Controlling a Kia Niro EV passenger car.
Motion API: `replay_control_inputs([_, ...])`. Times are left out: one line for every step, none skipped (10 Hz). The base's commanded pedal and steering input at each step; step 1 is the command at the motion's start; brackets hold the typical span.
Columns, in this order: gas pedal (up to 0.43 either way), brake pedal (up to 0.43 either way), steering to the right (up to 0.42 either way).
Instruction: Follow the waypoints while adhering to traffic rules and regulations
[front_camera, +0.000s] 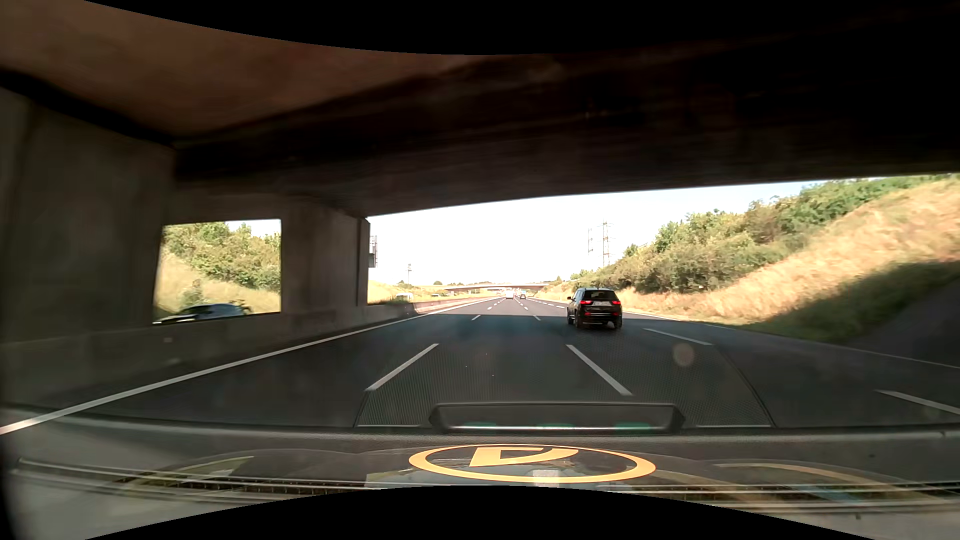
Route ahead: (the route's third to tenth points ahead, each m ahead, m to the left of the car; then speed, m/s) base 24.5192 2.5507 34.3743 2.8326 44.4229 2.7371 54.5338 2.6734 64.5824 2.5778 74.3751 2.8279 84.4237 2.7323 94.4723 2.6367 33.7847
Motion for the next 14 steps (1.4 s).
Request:
replay_control_inputs([0.339,0.000,0.000])
replay_control_inputs([0.339,0.000,0.000])
replay_control_inputs([0.339,0.000,0.000])
replay_control_inputs([0.331,0.000,0.000])
replay_control_inputs([0.331,0.000,0.000])
replay_control_inputs([0.331,0.000,0.000])
replay_control_inputs([0.331,0.000,0.000])
replay_control_inputs([0.331,0.000,0.000])
replay_control_inputs([0.331,0.000,0.000])
replay_control_inputs([0.331,0.000,0.000])
replay_control_inputs([0.331,0.000,0.000])
replay_control_inputs([0.331,0.000,-0.001])
replay_control_inputs([0.319,0.000,0.000])
replay_control_inputs([0.311,0.000,0.000])
